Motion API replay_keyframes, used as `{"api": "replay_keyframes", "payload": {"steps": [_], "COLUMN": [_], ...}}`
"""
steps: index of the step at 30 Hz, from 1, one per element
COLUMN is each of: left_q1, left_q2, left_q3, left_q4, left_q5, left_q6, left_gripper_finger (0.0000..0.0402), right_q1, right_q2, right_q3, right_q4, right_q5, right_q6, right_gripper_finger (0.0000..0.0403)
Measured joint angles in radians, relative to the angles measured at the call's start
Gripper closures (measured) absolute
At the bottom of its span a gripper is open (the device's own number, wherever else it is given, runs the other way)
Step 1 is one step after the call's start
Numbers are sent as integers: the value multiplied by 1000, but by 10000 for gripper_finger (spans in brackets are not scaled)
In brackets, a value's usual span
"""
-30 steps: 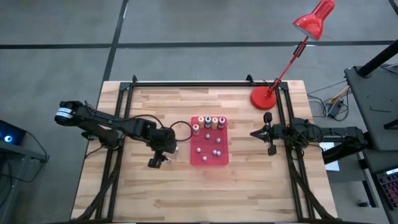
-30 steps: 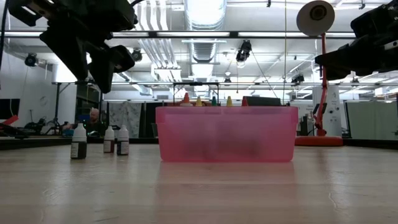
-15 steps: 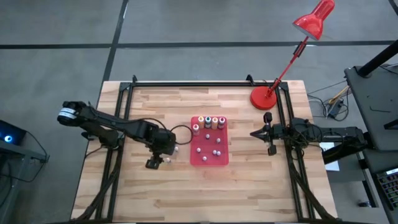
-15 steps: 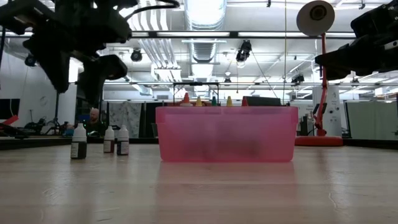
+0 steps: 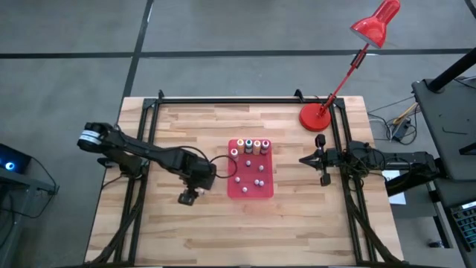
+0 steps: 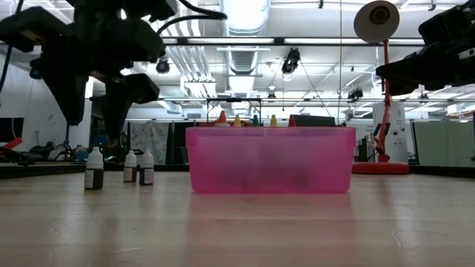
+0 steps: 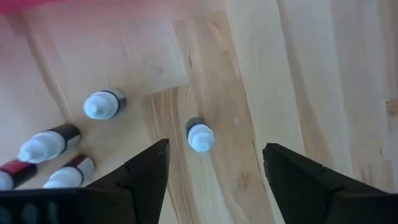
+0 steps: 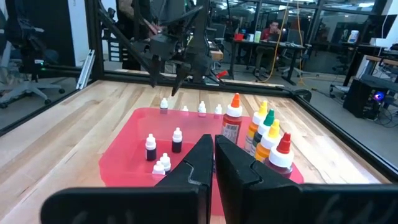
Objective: Pick & Place food coloring
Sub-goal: Put the small food coloring bottle into the red bin
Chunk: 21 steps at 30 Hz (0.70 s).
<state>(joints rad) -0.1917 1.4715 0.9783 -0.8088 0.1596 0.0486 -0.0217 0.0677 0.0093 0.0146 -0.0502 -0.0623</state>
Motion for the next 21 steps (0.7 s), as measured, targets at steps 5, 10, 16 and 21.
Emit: {"api": "replay_keyframes", "payload": {"steps": [5,10,16,21], "left_q1": [0,0,1,1], "left_q2": [45,85,123,139], "left_q3": [0,-1,-7,-26], "left_q4": [32,58,80,110], "left_q5": [0,0,0,1], "left_q6": [-2,-1,-1,-33], "left_gripper_finger": [172,172,172,172], "right_q1": [0,0,0,0], "right_q2": [0,0,0,0], "right_q3": [0,0,0,0], "right_q4": [0,0,0,0], "right_q5": [0,0,0,0], "right_q6": [1,1,0,-1], "right_gripper_finger": [394,394,394,394]}}
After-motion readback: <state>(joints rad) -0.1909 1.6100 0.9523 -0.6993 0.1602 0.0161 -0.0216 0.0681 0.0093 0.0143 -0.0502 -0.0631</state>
